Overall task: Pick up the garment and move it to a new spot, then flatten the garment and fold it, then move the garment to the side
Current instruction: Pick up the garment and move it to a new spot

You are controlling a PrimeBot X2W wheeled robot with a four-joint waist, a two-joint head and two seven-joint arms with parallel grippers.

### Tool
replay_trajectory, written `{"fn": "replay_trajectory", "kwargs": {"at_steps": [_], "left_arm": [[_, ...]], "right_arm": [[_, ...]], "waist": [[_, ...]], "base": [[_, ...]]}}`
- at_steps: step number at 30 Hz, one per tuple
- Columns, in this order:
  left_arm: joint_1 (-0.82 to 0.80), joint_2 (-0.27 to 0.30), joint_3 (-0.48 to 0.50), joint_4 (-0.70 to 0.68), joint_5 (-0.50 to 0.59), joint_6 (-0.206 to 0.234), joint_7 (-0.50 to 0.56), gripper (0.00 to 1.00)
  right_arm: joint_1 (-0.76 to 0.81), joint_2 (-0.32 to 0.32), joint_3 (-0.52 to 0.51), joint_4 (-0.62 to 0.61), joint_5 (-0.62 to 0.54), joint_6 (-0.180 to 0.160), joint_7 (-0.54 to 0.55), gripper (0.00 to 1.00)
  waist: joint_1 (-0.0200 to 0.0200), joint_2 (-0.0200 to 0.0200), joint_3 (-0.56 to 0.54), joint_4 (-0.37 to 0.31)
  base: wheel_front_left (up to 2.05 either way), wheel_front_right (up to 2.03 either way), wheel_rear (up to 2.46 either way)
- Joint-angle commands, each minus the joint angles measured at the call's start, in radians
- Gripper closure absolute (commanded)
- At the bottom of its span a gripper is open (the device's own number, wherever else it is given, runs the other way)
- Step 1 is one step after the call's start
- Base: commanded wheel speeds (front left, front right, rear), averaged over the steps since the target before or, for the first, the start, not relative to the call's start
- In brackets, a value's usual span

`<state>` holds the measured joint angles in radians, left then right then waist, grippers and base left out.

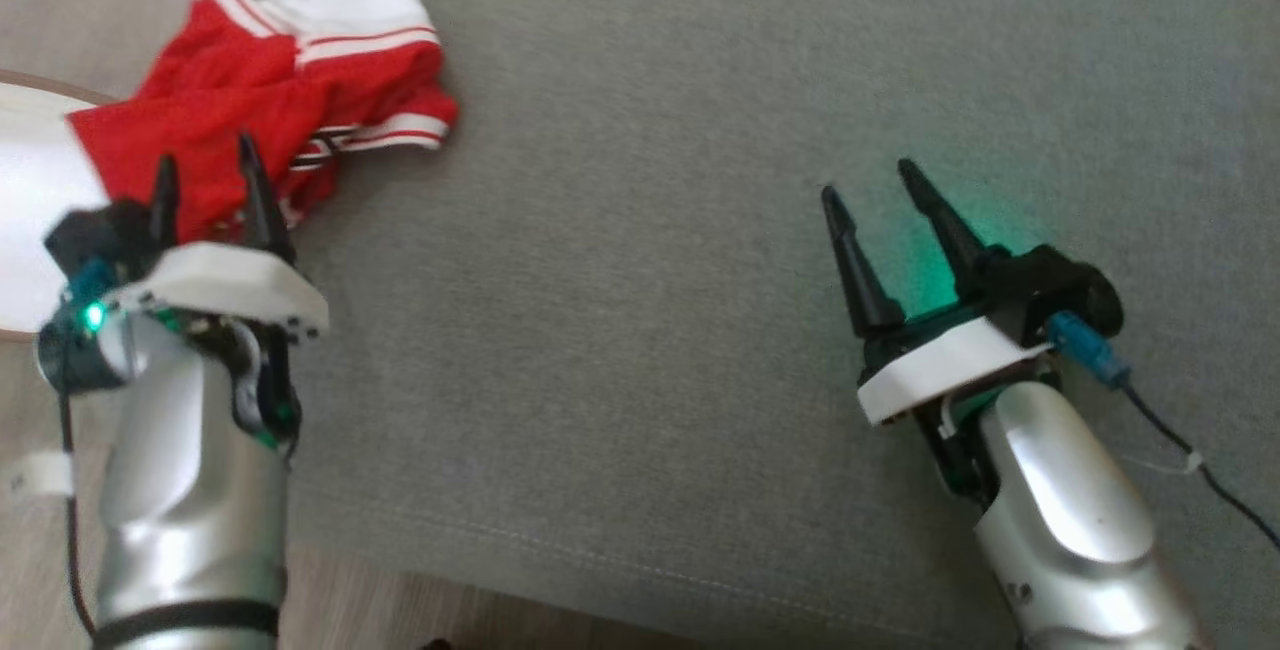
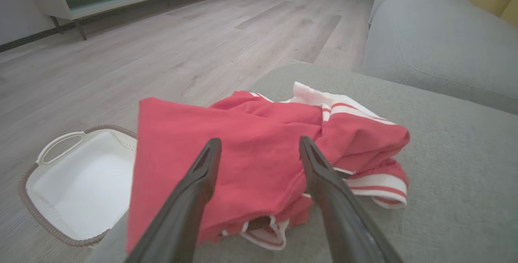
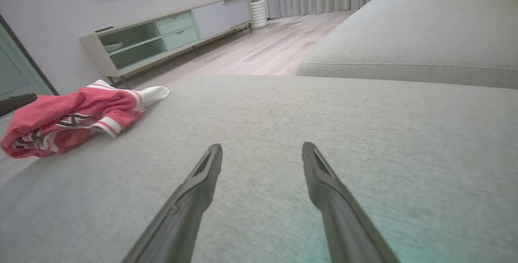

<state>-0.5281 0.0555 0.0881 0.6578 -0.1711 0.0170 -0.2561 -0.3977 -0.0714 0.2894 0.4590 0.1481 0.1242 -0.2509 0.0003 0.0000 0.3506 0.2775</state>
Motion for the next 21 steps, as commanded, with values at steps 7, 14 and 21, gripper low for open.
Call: {"fn": "replay_trajectory", "kwargs": {"at_steps": [7, 14, 21], "left_arm": [[-0.124, 0.086, 0.052, 0.194, 0.035, 0.022, -0.006, 0.0], [-0.169, 0.115, 0.054, 0.276, 0.044, 0.027, -0.006, 1.0], [-0.189, 0.162, 0.054, 0.116, 0.066, -0.022, -0.006, 1.0]], "right_arm": [[-0.045, -0.004, -0.003, -0.054, -0.007, 0.007, -0.011, 0.0], [-0.053, -0.002, -0.034, -0.054, 0.004, 0.007, -0.011, 0.0], [-0.044, 0.014, -0.05, -0.047, 0.031, 0.007, -0.011, 0.0]], "waist": [[-0.0003, 0.0, 0.09, -0.091], [-0.0003, 0.0, 0.091, -0.128], [-0.0003, 0.0, 0.034, -0.175]], "base": [[0.0, 0.0, 0.0], [0.0, 0.0, 0.0], [0.0, 0.0, 0.0]]}}
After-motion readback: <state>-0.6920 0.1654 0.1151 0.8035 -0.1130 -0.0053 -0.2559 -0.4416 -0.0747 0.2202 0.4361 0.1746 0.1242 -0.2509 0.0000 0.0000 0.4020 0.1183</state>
